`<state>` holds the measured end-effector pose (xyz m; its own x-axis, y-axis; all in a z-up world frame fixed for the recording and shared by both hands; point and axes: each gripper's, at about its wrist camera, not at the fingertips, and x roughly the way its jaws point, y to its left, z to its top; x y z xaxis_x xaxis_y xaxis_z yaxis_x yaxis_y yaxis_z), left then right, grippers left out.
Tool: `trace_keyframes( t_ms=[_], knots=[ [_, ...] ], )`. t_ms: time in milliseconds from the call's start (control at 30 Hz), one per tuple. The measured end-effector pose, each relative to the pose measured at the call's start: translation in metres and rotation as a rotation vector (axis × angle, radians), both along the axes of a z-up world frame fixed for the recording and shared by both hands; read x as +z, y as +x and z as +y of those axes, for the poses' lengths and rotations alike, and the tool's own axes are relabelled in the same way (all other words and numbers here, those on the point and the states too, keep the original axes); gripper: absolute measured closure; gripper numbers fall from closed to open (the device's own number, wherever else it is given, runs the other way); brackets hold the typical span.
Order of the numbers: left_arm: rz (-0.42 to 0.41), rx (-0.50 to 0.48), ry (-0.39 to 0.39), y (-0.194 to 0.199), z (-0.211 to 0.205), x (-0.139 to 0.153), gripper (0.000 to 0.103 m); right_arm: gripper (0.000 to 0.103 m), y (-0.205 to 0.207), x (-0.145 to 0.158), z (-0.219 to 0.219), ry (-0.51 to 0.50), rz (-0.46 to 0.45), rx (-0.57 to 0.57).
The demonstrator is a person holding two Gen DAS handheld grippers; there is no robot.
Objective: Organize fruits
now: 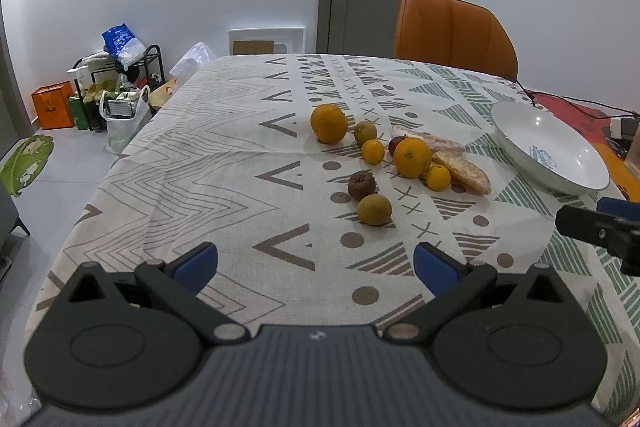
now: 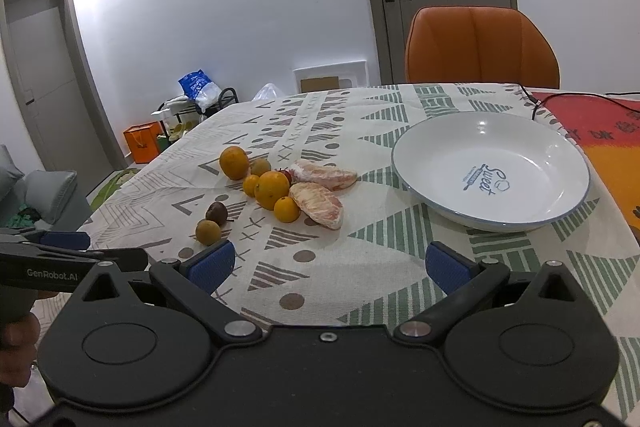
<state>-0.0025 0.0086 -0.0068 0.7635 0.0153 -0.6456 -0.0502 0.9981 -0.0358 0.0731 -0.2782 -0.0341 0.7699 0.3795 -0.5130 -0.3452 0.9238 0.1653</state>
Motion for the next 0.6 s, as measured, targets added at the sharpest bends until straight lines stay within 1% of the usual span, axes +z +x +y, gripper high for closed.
trace_keyframes(
  t_ms=[600],
  knots=[
    [0.005, -0.005, -0.008, 0.0076, 0.0006, -0.0015, 0.0, 0.0, 0.0039, 0.0014, 0.0023, -0.002, -0.005, 0.009]
  ],
)
